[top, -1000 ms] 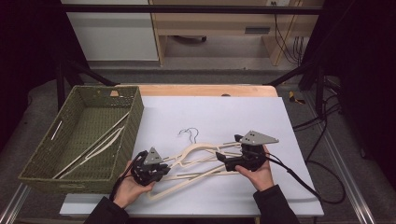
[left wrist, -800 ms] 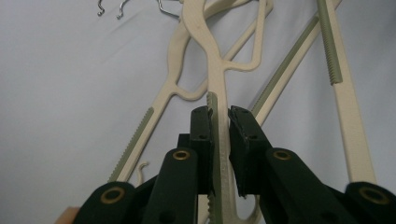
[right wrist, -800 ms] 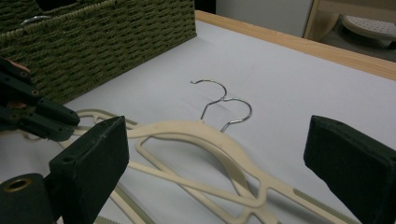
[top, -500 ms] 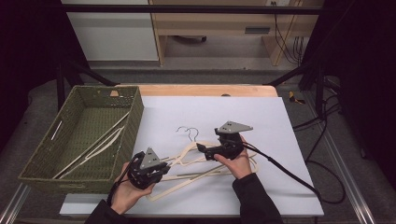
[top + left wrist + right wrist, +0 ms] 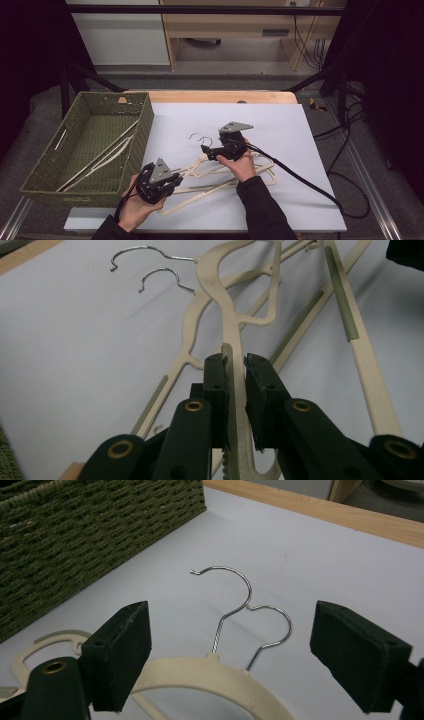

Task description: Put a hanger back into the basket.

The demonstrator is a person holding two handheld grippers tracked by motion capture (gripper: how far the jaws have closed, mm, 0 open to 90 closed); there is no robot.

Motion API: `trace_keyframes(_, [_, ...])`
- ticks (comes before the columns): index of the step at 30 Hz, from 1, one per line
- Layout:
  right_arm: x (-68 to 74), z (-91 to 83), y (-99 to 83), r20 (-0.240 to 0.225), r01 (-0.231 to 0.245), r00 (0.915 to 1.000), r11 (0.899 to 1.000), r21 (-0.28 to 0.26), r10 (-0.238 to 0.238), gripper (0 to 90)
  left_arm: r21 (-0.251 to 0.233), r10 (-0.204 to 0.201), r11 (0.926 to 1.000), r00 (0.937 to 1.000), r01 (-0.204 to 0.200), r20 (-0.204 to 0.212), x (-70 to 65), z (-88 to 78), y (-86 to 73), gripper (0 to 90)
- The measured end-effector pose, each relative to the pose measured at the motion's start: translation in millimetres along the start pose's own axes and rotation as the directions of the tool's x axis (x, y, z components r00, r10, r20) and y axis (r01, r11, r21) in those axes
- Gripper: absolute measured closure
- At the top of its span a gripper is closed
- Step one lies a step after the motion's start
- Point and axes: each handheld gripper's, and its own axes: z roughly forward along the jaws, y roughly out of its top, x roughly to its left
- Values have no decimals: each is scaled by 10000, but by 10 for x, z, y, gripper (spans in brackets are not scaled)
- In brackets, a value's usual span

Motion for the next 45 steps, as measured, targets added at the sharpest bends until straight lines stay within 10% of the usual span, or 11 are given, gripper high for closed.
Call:
trace_keyframes(17, [-55,494,-118,254,-421,9989,9894,1390,389,530,42,-23,10000,10000,23,11,-4,17,-13,795])
trace_keyframes(30, [-54,517,-111,-581,-1006,9920,9792,1763,1124,789,108,67,9999,10000,-67,21,-35,51,-29,795])
trace_keyframes(45, [35,313,-62,-43,-1147,9933,9876,1073,1158,888,403,214,9989,9995,-223,226,-109,185,-135,790])
